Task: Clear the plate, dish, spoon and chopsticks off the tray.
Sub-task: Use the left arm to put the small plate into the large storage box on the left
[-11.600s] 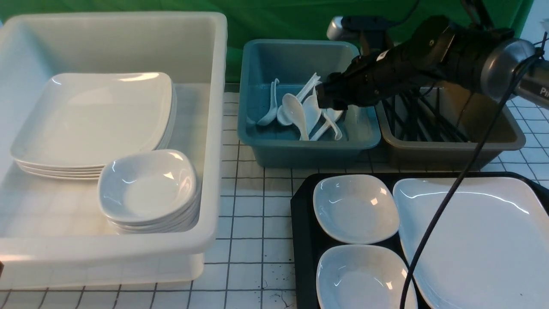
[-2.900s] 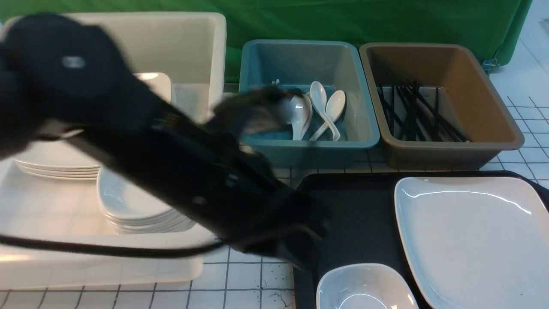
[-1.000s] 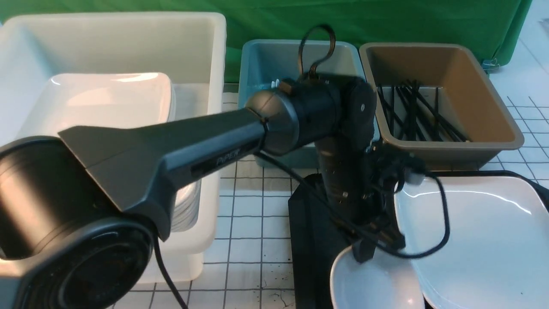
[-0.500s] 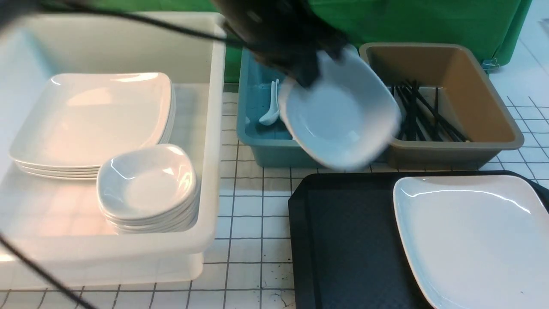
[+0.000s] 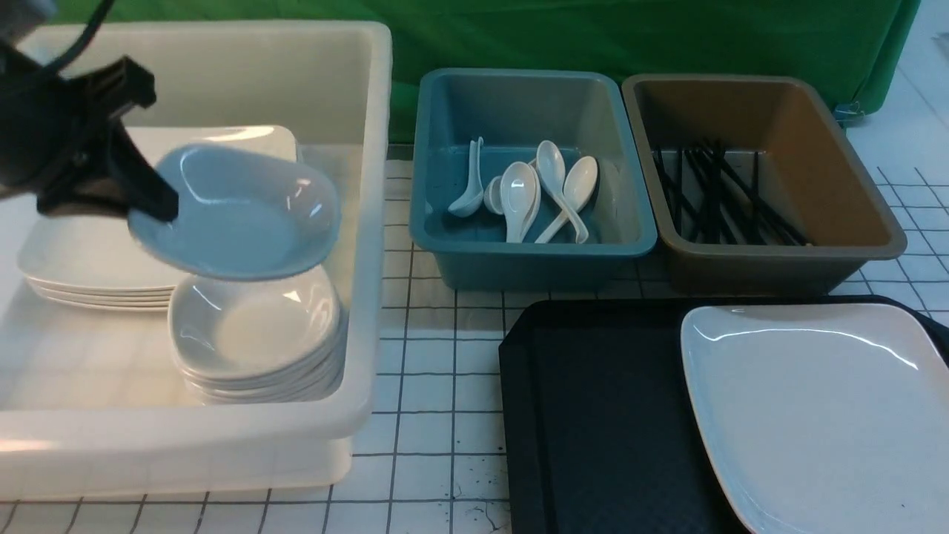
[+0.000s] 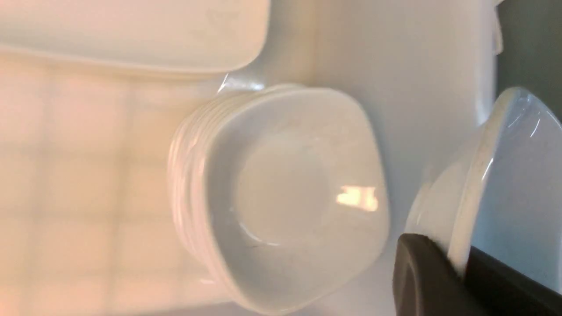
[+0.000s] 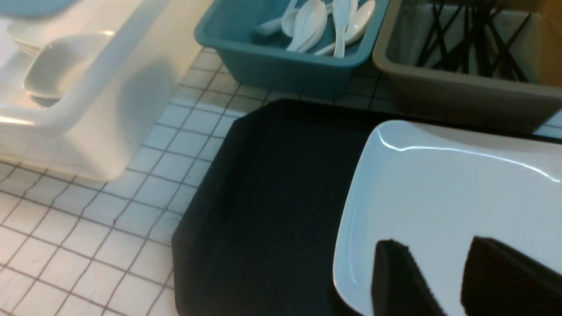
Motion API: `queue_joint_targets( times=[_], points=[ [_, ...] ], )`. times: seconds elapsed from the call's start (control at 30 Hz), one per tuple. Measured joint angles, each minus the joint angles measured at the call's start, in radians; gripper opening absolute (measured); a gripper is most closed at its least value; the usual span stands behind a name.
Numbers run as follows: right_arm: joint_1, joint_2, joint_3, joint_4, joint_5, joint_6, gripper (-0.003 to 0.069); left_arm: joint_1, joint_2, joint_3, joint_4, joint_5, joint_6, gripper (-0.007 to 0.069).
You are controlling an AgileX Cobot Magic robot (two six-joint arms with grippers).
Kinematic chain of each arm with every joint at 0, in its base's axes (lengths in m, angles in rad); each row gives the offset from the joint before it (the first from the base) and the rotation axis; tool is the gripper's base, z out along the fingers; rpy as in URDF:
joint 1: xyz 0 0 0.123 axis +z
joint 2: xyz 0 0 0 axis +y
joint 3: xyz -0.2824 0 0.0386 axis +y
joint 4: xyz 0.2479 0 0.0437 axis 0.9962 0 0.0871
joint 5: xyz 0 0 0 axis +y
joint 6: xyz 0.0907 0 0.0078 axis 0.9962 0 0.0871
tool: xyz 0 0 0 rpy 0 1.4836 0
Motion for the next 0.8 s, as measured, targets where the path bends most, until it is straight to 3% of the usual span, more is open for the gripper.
queue_joint_targets(
  times=[0.37,0.63,0.8],
  points=[
    [0.000,0.000,0.000,-0.001,-0.063,0.005,0.0239,0.002,0.000,0.224,-0.007,-0.217,-0.049,0.0039],
    [0.000,0.000,0.000,-0.001,-0.070,0.026,0.0239,0.002,0.000,0.239,-0.004,-0.239,-0.034,0.0220],
    [0.000,0.000,0.000,-0.001,-0.070,0.027,0.0239,0.002,0.000,0.203,0.072,-0.156,-0.003,0.0360]
  ],
)
